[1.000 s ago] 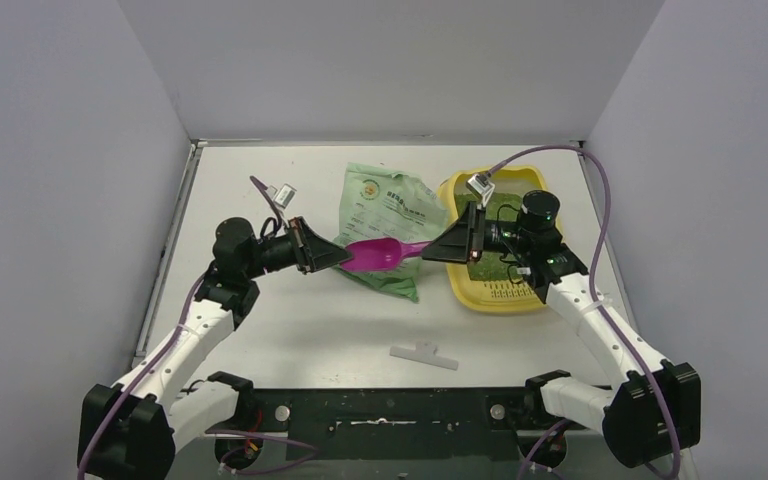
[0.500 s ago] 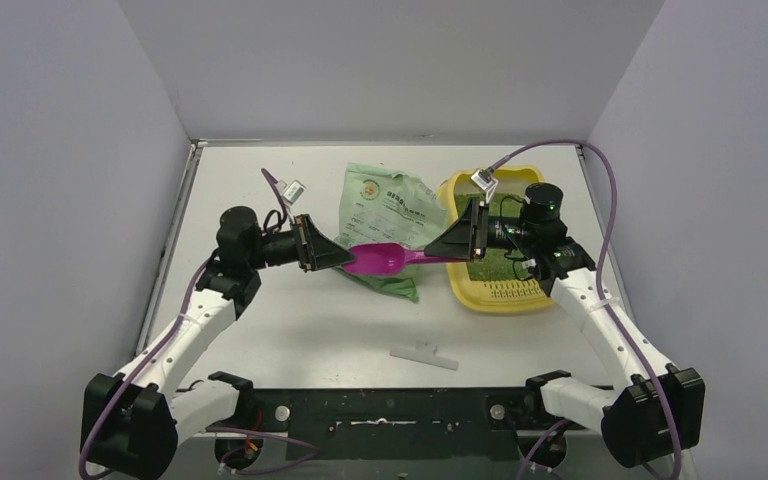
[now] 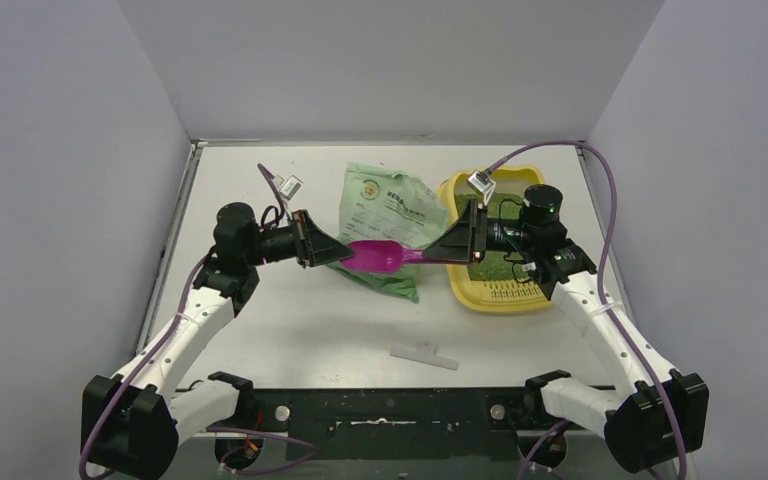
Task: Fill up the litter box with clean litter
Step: Pick up the spatula from the center of the board.
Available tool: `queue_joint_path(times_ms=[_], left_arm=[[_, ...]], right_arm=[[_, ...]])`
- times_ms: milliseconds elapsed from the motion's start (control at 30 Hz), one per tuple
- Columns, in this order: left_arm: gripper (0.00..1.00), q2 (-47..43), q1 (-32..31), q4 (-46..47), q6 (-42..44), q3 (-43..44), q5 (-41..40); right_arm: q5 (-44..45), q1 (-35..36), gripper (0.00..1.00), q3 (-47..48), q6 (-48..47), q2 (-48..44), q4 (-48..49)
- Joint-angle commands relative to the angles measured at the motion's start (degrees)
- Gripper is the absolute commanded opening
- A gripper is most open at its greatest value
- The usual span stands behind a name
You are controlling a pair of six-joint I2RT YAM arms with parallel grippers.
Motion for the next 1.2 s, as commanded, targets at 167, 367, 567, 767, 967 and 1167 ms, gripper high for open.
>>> queue_joint_path(times_ms=[167, 367, 567, 767, 967, 1167], left_arm=[[0.0, -1.0, -0.2, 7.8, -2.4, 0.1, -1.2], [0.0, -2.1, -0.1, 8.4, -2.6, -1.0, -1.6], [0.0, -2.1, -0.1, 8.7, -2.4, -1.1, -2.3], [0.0, -2.2, 0.1, 8.8, -2.3, -1.3, -2.9], [0.0, -1.8, 0.2, 8.8, -2.1, -1.2, -3.2], [0.0, -1.1, 0.2, 9.5, -2.1, -1.0, -4.2]], right_arm=[[0.1, 1.4, 0.56, 1.4, 0.9, -1.7, 3.1], [1.5, 1.1, 0.51, 0.4, -0.3, -0.5, 1.8], [2.3, -0.4, 0.58, -0.1, 0.4, -0.2, 1.9], [2.1, -3.2, 0.61, -1.5, 0.3, -0.3, 0.9], [0.9, -3.6, 0.46, -1.3, 1.3, -0.8, 2.5], [0.2, -3.0, 0.44, -1.5, 4.8, -0.7, 7.1]])
